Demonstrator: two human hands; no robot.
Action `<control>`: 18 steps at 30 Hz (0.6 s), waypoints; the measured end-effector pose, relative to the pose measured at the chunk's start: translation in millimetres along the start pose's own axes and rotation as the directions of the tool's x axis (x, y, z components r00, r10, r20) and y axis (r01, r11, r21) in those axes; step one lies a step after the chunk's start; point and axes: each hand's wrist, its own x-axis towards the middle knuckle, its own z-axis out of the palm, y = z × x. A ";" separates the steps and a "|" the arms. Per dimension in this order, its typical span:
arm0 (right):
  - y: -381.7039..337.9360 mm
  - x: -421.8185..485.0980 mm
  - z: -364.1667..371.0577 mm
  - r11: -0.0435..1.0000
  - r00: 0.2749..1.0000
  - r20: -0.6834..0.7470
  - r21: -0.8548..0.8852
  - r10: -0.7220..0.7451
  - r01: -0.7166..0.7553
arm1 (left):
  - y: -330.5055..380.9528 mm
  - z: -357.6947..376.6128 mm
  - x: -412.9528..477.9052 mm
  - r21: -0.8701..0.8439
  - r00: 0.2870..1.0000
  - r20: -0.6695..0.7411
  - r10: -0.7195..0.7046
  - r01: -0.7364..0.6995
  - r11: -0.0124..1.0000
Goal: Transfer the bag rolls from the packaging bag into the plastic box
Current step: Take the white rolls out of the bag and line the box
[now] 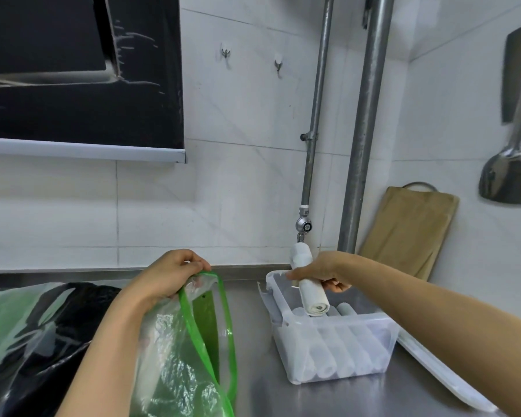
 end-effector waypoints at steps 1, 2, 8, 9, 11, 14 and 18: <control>2.1 2.4 2.2 1.000 1.000 0.011 -0.015 0.010 -0.010 | -0.4 -0.2 0.3 0.003 1.000 0.003 0.000 0.000 1.000; 4.0 4.5 4.6 1.000 0.999 0.023 -0.019 0.025 -0.024 | -0.4 0.0 0.5 0.005 1.000 0.002 0.001 -0.001 1.000; 9.9 12.0 17.1 0.998 0.994 0.094 -0.034 0.060 -0.057 | 0.4 1.7 1.1 -0.016 1.000 0.002 -0.015 0.015 1.000; 9.8 10.9 18.9 0.998 0.992 0.107 -0.037 0.061 -0.057 | 0.3 1.4 1.0 -0.020 1.000 0.001 -0.016 0.016 1.000; 10.2 9.0 22.2 0.997 0.990 0.129 -0.043 0.063 -0.058 | -0.1 1.2 1.2 -0.025 1.000 -0.003 -0.017 0.017 1.000; 11.0 5.3 26.6 0.998 0.988 0.143 -0.037 0.063 -0.058 | 0.6 0.9 0.1 -0.032 1.000 -0.003 -0.020 0.020 0.999; 15.0 7.8 34.7 0.997 0.993 0.117 -0.070 0.029 -0.021 | 2.6 0.8 -1.9 -0.040 1.000 0.004 -0.026 0.026 0.999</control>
